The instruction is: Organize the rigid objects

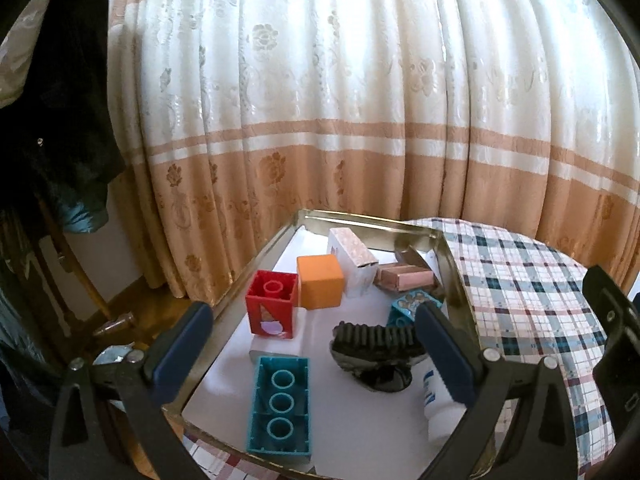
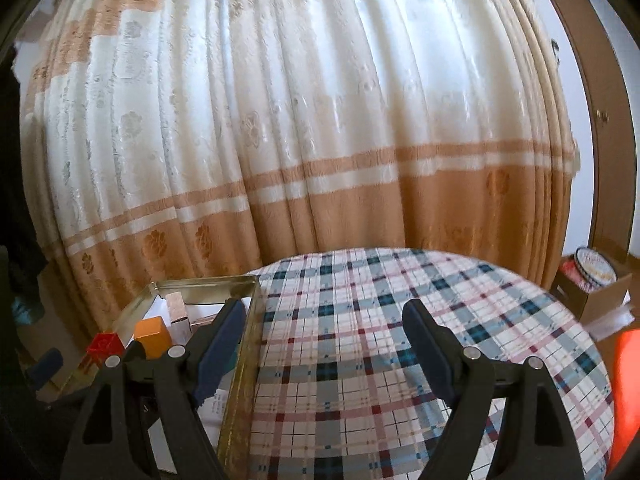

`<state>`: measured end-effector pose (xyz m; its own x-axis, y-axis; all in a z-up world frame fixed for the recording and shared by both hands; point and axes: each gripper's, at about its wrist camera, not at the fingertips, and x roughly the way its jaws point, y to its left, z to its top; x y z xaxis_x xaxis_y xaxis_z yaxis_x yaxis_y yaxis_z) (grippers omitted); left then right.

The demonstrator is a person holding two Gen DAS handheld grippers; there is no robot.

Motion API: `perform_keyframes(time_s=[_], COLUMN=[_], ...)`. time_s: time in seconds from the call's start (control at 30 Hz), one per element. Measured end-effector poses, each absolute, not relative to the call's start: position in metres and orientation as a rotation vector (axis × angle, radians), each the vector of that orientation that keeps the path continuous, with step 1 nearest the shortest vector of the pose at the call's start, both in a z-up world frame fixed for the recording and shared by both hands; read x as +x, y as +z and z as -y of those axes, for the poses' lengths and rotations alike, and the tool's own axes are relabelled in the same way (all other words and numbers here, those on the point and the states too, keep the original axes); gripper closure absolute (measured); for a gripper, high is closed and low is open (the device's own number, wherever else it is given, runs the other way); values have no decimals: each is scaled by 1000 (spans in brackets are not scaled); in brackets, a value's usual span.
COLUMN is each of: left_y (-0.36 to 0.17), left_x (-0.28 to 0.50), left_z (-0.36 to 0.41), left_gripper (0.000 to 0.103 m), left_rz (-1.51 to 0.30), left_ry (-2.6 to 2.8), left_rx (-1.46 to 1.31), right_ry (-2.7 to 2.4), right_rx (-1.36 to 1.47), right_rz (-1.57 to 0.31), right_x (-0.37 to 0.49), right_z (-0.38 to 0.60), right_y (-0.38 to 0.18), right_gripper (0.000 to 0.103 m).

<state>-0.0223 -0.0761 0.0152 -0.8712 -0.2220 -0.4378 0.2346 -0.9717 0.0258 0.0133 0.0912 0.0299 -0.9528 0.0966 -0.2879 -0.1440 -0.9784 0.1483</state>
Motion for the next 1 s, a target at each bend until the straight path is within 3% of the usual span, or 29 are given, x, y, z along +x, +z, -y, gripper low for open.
perform_keyframes(time_s=[0.1, 1.0], left_y=[14, 18], left_x=[-21, 3], left_z=[76, 81], left_gripper=[1, 0], left_rz=[-50, -87], left_ry=[-2841, -2864], left_rx=[651, 529], right_ry=[2985, 3083], right_rx=[-411, -307], right_rz=[-257, -150], right_x=[15, 30], right_z=[-89, -71], right_y=[29, 30], right_gripper=[13, 10])
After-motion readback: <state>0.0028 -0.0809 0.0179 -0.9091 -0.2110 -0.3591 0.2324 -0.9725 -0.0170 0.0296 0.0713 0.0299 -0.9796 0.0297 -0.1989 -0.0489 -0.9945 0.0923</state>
